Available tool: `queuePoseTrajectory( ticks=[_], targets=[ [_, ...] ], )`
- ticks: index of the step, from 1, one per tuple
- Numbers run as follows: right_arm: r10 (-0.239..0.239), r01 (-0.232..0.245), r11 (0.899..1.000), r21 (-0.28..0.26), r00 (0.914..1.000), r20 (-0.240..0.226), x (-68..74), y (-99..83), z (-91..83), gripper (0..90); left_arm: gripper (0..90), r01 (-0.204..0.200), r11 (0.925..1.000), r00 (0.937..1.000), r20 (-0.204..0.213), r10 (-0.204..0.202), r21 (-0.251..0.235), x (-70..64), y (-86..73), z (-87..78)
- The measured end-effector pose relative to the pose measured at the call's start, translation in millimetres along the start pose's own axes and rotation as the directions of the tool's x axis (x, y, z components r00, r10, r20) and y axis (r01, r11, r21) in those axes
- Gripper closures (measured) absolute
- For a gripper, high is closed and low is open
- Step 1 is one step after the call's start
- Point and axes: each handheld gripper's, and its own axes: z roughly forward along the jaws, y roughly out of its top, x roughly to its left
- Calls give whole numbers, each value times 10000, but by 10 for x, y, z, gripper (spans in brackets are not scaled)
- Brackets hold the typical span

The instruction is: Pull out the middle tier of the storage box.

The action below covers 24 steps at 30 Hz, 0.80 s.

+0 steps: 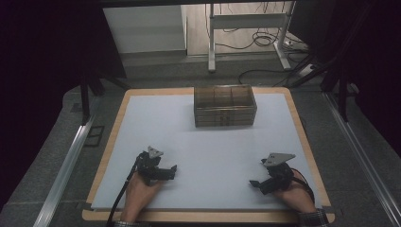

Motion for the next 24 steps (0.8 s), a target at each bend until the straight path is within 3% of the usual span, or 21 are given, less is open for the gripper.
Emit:
queuePoseTrajectory(
  ticks=[24],
  targets=[
    [-1, 1, 10000, -41, 10000, -43, -2, -5, 0, 30, 0, -46, 10000, 10000, -41, 46, 3, -6, -2, -1]
  ],
)
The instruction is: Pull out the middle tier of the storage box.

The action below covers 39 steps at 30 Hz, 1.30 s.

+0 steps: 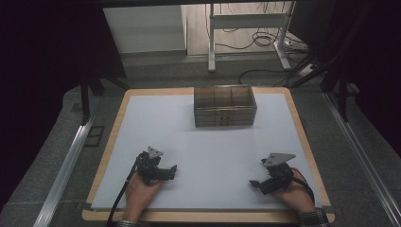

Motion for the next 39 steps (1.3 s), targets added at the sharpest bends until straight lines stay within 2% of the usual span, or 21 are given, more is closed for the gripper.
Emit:
queuePoseTrajectory(
  ticks=[11, 15, 16, 28, 30, 39],
  targets=[
    [15, -15, 10000, 31, 10000, 5, -3, 6, -6, 39, 0, 1, 10000, 10000, 0, -1, -2, 0, 0, 0],
    [125, -125, 9999, 51, 9999, 84, 0, 13, -19, 69, 0, -1, 10000, 10000, -8, 1, 5, 0, 0, 0],
    [129, -129, 9999, 70, 9998, 119, -2, 20, -35, 102, 0, 3, 10000, 10000, 2, -3, -2, 0, 0, 0],
    [46, -43, 9999, -121, 9997, 246, -15, 102, -116, 161, 0, 2, 10000, 10000, -9, -2, 10, 0, 0, -1],
    [48, -47, 9999, -139, 9999, 128, -19, 123, -118, 173, 0, 1, 10000, 10000, -6, -1, 7, 0, 0, 0],
    [-42, 46, 9998, -183, 9998, 214, -17, 195, -106, 203, 0, 2, 10000, 10000, -9, -2, 9, 0, 0, -1]
  ],
)
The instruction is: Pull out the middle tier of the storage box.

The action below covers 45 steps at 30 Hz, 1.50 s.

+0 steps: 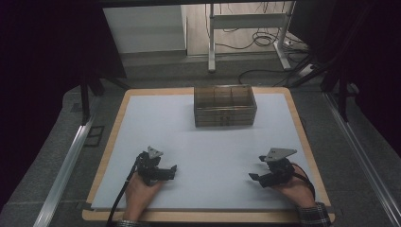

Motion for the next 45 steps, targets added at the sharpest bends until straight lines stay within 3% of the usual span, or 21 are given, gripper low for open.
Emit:
queuePoseTrajectory(
  ticks=[10, 15, 22, 26, 30, 34, 36, 40, 45],
  targets=[
    [-588, 592, 9982, -47, 9960, 675, 2, 118, 14, 277, 0, 2, 10000, 10000, 13, -2, -7, 0, 0, 0],
    [-1058, 1057, 9944, 64, 9889, 1046, 5, 179, 37, 296, 0, 2, 10000, 10000, 3, -2, -2, 0, 0, 0],
    [-1512, 1510, 9885, 115, 9811, 1207, 20, 243, 67, 342, 0, 6, 10000, 10000, 3, -6, -1, 0, 0, 0],
    [-1857, 1854, 9825, 156, 9722, 1429, 34, 291, 93, 372, 0, 6, 10000, 10000, 3, -6, -1, 0, 0, 0],
    [-2324, 2324, 9724, 215, 9562, 1777, 31, 339, 141, 402, 0, 4, 10000, 10000, 5, -4, 1, 0, 0, 0],
    [-2429, 2432, 9697, 223, 9513, 1896, 30, 365, 170, 407, 0, 6, 10000, 10000, 6, -6, 0, 0, 0, 0],
    [-2623, 2614, 9647, 323, 9417, 2107, 33, 392, 198, 408, 0, 5, 10000, 10000, 6, -5, 0, 0, 0, -1],
    [-2734, 2726, 9615, 354, 9353, 2245, 32, 415, 229, 407, 0, 4, 10000, 10000, 6, -4, 0, 0, 0, -1],
    [-3086, 3070, 9505, 477, 9148, 2607, 12, 455, 297, 408, 0, 4, 10000, 10000, 7, -4, 1, 0, 0, -1]
  ],
)
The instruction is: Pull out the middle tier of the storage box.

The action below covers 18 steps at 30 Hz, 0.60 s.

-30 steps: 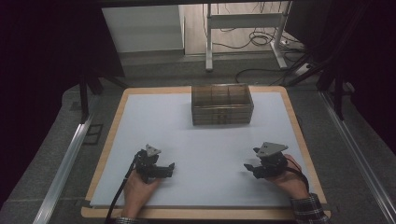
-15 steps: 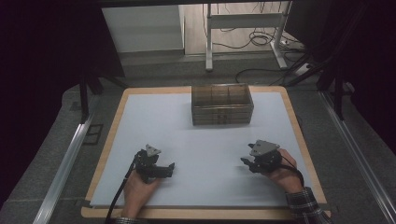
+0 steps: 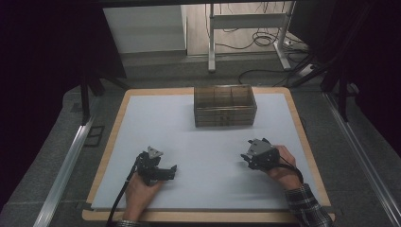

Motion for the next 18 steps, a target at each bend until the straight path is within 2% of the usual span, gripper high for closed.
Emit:
queuePoseTrajectory(
  ticks=[6, 13, 14, 18],
  targets=[
    [-21, 20, 10000, 37, 9998, 206, -39, 30, 55, 414, 0, -3, 10000, 10000, -2, 3, 1, 0, 0, 0],
    [-433, 434, 9991, -10, 9972, 603, -51, 66, 99, 444, 0, -1, 10000, 10000, -1, 1, 1, 0, 0, 0],
    [-627, 626, 9980, 46, 9950, 774, -52, 83, 120, 447, 0, -1, 10000, 10000, -3, 1, 0, 0, 0, 0],
    [-831, 817, 9965, 184, 9914, 1007, -45, 110, 180, 449, 0, -1, 10000, 10000, -3, 1, 0, 0, 0, 0]
  ],
)
